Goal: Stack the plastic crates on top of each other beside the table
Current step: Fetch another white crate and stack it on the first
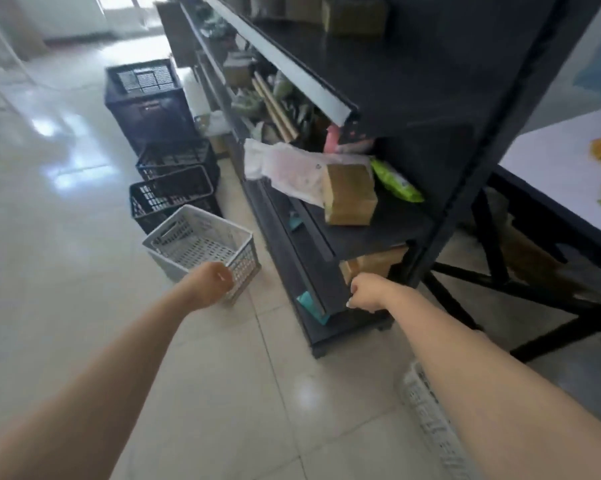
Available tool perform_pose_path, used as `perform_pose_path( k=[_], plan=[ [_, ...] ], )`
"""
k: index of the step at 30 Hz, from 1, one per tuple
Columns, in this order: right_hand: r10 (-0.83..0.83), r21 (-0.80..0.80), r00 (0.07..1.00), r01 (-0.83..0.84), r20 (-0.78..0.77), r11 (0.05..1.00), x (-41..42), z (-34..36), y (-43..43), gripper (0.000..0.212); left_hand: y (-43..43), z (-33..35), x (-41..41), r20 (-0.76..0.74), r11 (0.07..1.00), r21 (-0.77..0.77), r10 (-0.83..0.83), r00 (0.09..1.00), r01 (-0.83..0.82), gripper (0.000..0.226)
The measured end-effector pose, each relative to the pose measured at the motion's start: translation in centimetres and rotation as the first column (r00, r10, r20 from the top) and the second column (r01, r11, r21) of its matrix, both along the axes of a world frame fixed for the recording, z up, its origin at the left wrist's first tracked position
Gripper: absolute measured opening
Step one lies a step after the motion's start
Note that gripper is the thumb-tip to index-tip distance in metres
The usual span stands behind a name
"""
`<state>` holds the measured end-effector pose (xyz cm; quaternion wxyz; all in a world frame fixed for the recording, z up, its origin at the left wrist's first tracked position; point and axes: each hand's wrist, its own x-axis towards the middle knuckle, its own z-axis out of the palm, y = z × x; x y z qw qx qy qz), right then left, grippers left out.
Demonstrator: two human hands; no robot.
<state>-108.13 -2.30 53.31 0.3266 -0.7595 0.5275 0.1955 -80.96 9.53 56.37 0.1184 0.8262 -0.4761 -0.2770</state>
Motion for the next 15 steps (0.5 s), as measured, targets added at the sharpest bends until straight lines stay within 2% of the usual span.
perform_pose_path(
  k=[2,5,8,12,15],
  plan=[
    [0.069,-0.018,0.997,-0.069,-0.021,0.997,6.5,0.2,1.1,0.028,3.0,-0.3,7.1,0.006,0.995,0.001,0.097,0.995,-0.097,0.017],
    [0.148,-0.003,0.988,-0.148,-0.050,0.989,15.8,0.2,2.7,0.019,7.4,-0.7,17.2,0.022,0.984,0.014,0.177,0.984,-0.177,0.021],
    [0.153,0.003,0.987,-0.153,-0.039,0.988,24.2,0.3,4.1,0.019,10.9,-0.8,26.2,0.031,0.967,0.035,0.250,0.968,-0.251,0.021],
    [0.196,0.019,0.980,-0.195,-0.040,0.981,32.6,1.2,5.2,0.020,13.0,-0.2,34.7,0.033,0.946,0.041,0.321,0.947,-0.322,0.023],
    [0.230,0.048,0.973,-0.228,-0.027,0.972,37.5,1.3,4.3,0.010,12.6,-0.4,39.3,0.051,0.943,0.062,0.325,0.944,-0.328,0.027]
  ],
)
